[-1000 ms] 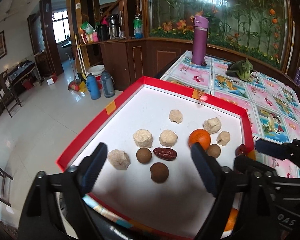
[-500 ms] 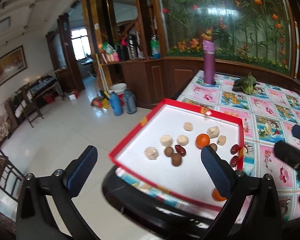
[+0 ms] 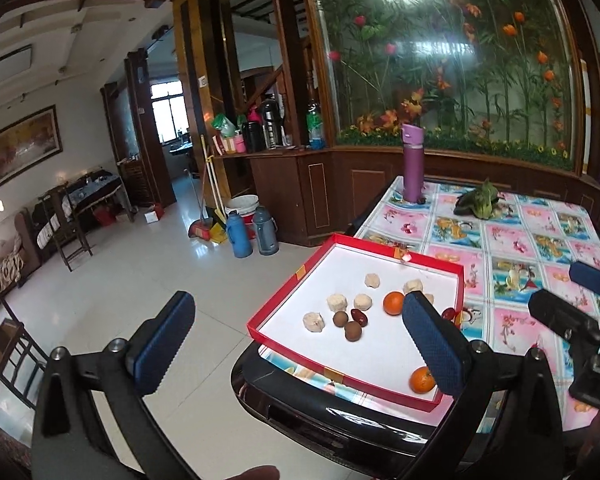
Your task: Organize fruits
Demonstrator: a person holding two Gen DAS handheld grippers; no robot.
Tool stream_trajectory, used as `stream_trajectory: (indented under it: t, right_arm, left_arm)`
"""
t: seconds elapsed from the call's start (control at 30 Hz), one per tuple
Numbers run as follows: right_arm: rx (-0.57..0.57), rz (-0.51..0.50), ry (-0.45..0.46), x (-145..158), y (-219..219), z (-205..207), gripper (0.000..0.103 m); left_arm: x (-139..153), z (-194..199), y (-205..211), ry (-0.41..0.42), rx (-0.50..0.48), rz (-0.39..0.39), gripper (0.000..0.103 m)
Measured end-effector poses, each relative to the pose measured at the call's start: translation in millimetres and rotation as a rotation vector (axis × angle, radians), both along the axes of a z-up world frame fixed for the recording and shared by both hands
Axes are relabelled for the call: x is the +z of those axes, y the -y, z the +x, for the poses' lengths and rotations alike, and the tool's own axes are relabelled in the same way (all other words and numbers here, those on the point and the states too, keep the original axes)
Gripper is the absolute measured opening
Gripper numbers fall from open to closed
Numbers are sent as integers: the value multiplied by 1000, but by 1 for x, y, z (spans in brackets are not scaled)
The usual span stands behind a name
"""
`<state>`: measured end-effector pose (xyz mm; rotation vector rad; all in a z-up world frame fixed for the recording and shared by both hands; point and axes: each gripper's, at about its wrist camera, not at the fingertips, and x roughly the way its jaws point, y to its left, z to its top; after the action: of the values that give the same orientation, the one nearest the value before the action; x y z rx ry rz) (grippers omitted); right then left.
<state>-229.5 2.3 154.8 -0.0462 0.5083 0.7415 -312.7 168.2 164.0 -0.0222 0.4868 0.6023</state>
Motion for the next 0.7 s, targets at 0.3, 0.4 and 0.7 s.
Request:
stream_trajectory:
  t: [0.3,0.4,0.7]
  right_arm:
    - [22,9,57,9,-3,-23,85]
    - [42,-6,69,8,-8,-29,85]
    - [31,-11,52,6,-11,-25,85]
  left_arm:
    - [2,-5,-10,-2,58,-39,103]
    - [1,-5,-9,-22,67,-6,103]
    - [3,-7,-11,-20,42,-30,103]
